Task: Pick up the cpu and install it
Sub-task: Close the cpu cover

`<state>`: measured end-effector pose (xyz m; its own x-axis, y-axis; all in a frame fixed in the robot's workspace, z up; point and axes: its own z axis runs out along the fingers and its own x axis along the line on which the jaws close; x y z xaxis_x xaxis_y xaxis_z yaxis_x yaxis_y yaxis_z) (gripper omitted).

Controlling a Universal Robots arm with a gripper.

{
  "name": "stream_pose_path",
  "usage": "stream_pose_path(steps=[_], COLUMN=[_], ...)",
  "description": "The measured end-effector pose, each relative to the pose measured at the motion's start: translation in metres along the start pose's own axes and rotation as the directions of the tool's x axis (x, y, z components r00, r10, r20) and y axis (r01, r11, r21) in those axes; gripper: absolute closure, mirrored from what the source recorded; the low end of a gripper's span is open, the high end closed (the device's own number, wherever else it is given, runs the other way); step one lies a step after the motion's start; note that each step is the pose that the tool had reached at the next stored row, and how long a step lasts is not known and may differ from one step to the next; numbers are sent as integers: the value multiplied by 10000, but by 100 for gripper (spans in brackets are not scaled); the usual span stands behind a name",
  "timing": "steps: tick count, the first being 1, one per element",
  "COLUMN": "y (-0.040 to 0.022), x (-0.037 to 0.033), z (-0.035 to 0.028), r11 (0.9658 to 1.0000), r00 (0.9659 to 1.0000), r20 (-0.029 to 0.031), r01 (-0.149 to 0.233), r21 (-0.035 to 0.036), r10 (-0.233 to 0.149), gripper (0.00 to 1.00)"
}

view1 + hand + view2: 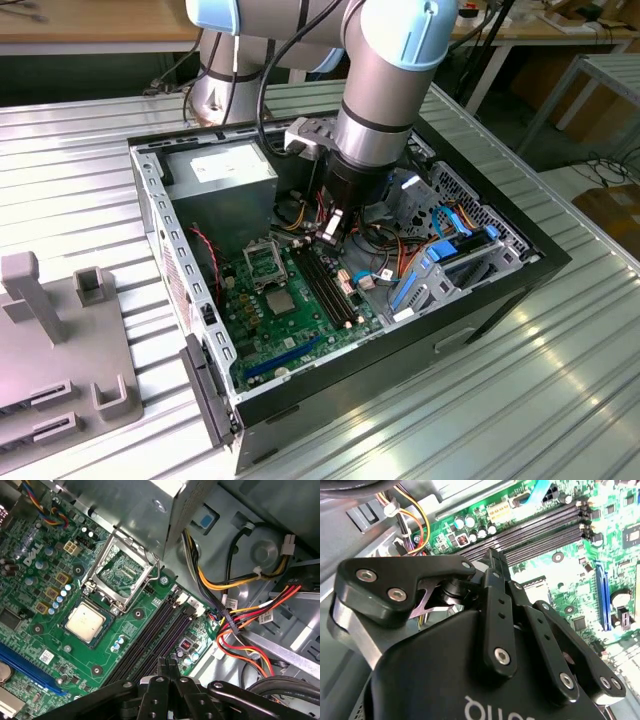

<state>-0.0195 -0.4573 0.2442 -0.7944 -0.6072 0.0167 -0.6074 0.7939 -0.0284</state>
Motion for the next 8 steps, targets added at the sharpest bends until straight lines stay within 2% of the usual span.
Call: stream_pose_path(steps=[4, 8], y=[1, 49], x=[-2, 35], z=[1, 0], r11=[10000, 10000], r00=[10000, 10000], r20=[4, 7], r01=[12, -13], r21=[-1, 5], r10=[-12, 13], gripper=[89, 89])
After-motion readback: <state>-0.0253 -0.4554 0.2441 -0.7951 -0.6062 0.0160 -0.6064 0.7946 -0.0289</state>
